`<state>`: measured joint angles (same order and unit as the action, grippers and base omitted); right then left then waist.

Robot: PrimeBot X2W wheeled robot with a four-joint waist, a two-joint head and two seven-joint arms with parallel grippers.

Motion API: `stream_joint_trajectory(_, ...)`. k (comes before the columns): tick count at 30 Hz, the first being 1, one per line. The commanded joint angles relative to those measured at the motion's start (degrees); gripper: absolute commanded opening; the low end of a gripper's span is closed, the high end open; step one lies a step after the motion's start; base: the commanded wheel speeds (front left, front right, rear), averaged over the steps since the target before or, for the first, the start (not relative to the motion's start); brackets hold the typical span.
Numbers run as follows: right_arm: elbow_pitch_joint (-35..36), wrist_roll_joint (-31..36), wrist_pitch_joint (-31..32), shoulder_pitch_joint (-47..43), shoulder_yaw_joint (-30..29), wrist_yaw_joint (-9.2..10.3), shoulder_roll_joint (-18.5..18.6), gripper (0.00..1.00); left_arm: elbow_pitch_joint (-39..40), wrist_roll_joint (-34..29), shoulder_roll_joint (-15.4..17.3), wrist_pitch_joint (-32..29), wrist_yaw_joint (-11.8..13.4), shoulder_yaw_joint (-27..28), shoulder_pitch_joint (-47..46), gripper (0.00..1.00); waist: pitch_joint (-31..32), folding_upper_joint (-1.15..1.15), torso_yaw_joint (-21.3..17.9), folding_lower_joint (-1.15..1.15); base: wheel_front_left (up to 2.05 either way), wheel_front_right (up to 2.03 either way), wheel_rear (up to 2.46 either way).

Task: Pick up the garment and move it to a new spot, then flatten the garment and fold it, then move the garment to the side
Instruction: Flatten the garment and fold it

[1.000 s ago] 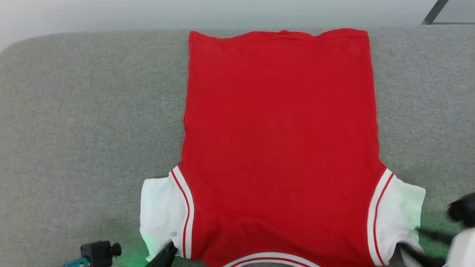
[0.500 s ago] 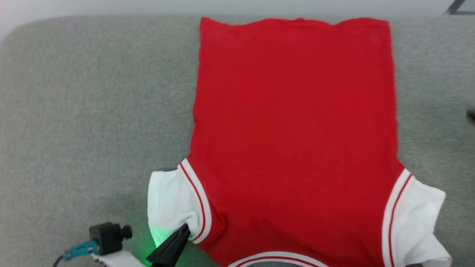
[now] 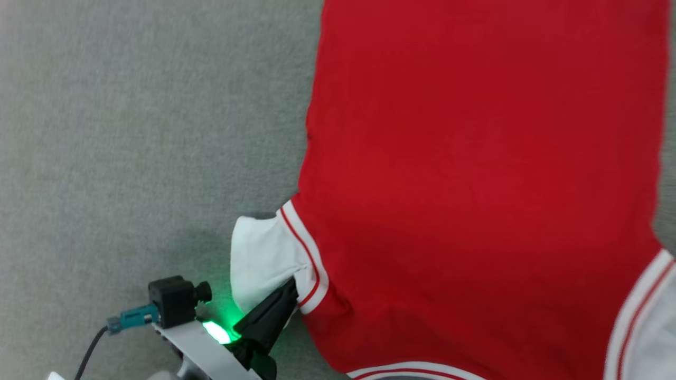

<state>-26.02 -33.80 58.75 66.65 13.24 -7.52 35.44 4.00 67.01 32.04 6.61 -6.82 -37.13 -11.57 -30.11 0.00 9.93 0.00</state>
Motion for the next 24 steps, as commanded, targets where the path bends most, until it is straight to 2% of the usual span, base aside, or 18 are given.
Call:
stream_joint_trajectory(1,-2.2,0.5,0.7,1.9,0.0,0.07,-0.9,1.0,-1.4,-0.1,-1.2,0.0,-0.3,-0.4,-1.7,0.0,-4.2,0.0,3.6,0.0,0.0,0.0,0.0)
stream_joint_trajectory(9,-13.3,5.8,0.9,10.2,2.4,0.07,-2.9,1.0,-2.3,-0.3,-1.8,0.6,-0.3,-1.8,-4.0,0.0,-7.7,0.0,5.0,0.0,0.0,0.0,0.0)
stream_joint_trajectory(15,-18.9,6.0,2.1,10.1,5.3,0.02,-5.6,0.98,-2.7,0.3,-1.5,1.5,-0.1,-2.1,-5.1,0.0,-8.2,0.0,4.9,0.0,0.0,0.0,0.0)
stream_joint_trajectory(16,-19.1,5.8,2.2,10.2,6.0,0.01,-5.7,0.56,-2.8,0.4,-1.5,1.7,-0.1,-2.2,-5.1,0.0,-8.2,0.0,4.8,0.0,0.0,0.0,0.0)
stream_joint_trajectory(17,-19.3,5.5,2.1,10.1,6.5,0.01,-5.6,0.25,-3.0,0.5,-1.5,1.9,-0.2,-2.3,-5.2,0.0,-8.2,0.0,4.7,0.0,0.0,0.0,0.0)
stream_joint_trajectory(18,-19.3,5.1,2.0,10.1,7.0,0.01,-5.4,0.0,-3.0,0.6,-1.5,2.0,-0.2,-2.5,-5.3,0.0,-8.1,0.0,4.7,0.0,0.0,0.0,0.0)
stream_joint_trajectory(24,-19.8,3.4,0.0,10.2,8.3,0.04,-3.5,0.0,-3.0,1.1,-1.3,3.2,-0.2,-3.3,-6.5,0.0,-6.9,0.0,4.2,0.0,0.0,0.0,0.0)
